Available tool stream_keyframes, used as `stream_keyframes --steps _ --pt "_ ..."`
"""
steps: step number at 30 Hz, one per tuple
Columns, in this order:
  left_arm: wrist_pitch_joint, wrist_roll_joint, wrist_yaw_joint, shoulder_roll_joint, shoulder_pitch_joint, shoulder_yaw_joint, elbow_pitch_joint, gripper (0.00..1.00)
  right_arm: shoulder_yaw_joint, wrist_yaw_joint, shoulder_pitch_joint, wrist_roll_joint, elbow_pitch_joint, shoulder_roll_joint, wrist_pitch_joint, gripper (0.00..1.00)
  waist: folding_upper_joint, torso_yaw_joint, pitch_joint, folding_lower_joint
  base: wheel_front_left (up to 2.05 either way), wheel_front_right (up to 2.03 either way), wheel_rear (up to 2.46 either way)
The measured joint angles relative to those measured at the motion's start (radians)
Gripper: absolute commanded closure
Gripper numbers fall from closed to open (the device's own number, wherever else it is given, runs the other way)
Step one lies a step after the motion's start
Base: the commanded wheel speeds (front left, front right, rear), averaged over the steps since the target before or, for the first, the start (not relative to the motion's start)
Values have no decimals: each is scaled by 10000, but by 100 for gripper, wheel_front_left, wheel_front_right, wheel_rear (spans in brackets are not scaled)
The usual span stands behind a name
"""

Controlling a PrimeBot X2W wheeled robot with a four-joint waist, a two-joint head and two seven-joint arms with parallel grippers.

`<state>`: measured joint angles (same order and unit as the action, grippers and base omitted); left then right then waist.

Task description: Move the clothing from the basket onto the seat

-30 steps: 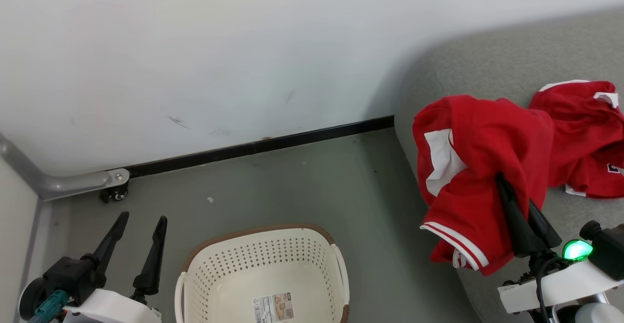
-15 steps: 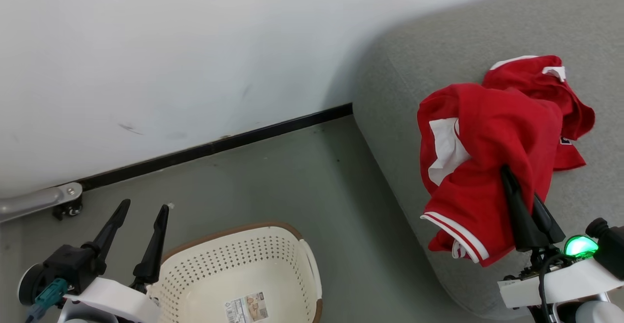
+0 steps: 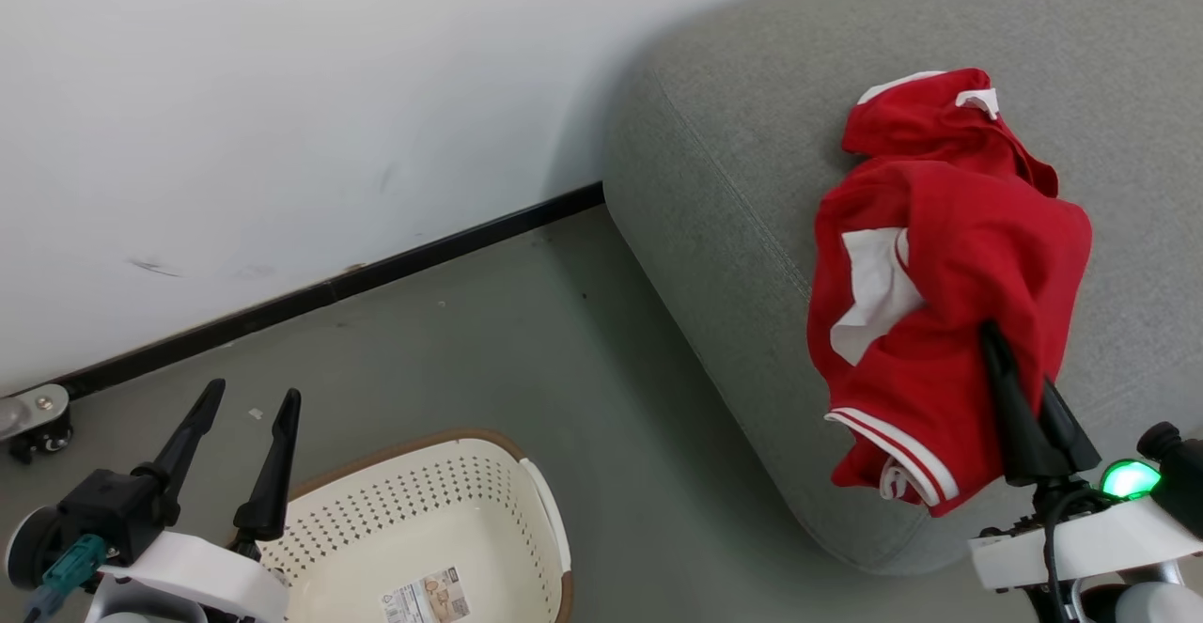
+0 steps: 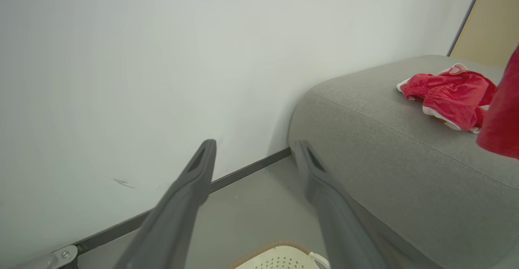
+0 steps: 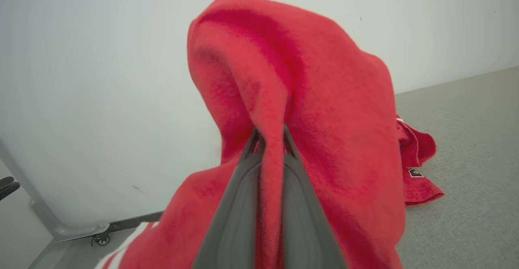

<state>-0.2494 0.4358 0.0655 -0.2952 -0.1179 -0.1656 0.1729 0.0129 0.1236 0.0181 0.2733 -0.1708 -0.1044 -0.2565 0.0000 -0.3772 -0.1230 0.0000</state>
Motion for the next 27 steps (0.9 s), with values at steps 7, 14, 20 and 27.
stream_keyframes --steps 7,14,20,27 --pt "0 -73 -2 -236 49 117 -117 0 -842 -2 -78 -211 397 111 0 100 0 -277 -339 0 0 0 0" --pt "0 -153 -13 -412 81 186 -339 0 -1455 0 -1001 -267 585 205 0 100 0 -374 -779 0 0 0 0" --pt "19 -157 -27 -617 134 272 -589 0 -1973 -2 -1926 -268 844 238 0 100 0 -360 -1195 0 0 0 0" --pt "211 -169 -102 -855 250 359 -880 0 -2688 -2 -3328 322 1325 261 0 100 0 -272 -1733 0 0 0 0"
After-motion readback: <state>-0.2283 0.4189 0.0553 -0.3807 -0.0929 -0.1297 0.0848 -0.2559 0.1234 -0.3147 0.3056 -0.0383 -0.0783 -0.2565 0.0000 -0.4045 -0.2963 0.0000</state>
